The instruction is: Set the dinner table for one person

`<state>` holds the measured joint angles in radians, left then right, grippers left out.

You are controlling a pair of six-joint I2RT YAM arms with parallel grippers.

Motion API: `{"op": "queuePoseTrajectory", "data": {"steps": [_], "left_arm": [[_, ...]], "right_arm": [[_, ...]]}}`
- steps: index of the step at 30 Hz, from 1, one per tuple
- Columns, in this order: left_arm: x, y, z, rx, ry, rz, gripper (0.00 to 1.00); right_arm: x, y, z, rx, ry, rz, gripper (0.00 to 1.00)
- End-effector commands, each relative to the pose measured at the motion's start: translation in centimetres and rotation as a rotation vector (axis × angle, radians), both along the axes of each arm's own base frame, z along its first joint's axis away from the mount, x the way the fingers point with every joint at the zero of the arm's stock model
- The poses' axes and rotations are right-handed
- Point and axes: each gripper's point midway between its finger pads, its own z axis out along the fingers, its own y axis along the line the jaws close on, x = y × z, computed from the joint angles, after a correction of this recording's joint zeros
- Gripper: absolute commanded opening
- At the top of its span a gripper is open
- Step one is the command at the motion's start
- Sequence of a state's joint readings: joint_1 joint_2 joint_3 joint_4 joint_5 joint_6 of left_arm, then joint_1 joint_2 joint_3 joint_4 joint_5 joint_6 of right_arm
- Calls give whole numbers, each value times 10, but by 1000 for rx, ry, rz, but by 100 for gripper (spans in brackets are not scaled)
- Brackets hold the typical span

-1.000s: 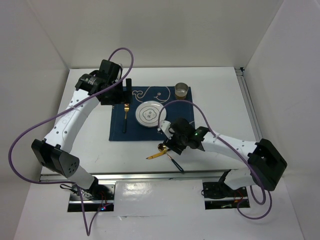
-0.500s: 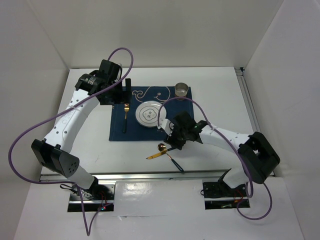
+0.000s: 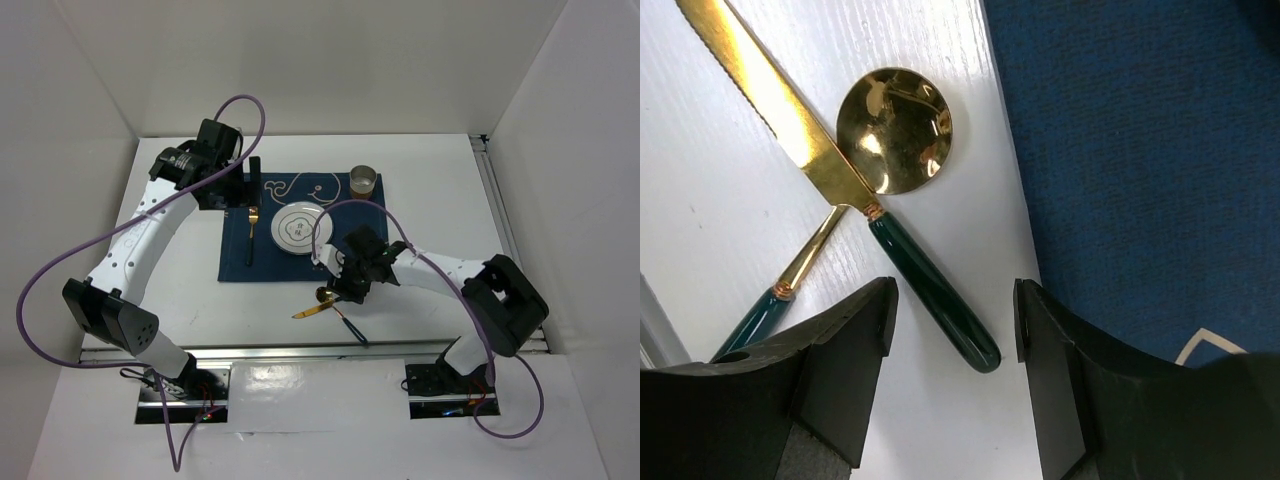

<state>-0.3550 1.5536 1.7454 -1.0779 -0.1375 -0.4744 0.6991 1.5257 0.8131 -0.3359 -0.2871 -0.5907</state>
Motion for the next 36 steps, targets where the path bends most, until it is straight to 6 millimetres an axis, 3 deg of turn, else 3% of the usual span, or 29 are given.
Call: {"op": "queuePoseTrajectory", "data": {"steps": [1,11,14,20,24,31,34,36], "left_arm": [[-4,7,15,3,-45,7,98],[-4,9,12,14,-39,13,98],[-3,12,12,15,-39,23,98],[-4,12,9,18,-31,22,98],[-4,16,12,15,-39,32,98],[-5,16,9,18,-31,32,98],[-3,15,10,15,-39,32,98],[-3,15,10,15,-39,32,98]], "right_arm": [[14,9,5,26,-46,9,61],[27,-1,-16,-34,-95,-38,48],[25,-3,-16,-34,-95,-38,38],[22,-1,-14,-51,-113,-20,28],[21,-2,-11,-56,-108,-19,13],[21,8,24,-39,-121,10,4],[18,10,48,-13,-143,10,4],[19,15,77,49,-174,-7,2]]}}
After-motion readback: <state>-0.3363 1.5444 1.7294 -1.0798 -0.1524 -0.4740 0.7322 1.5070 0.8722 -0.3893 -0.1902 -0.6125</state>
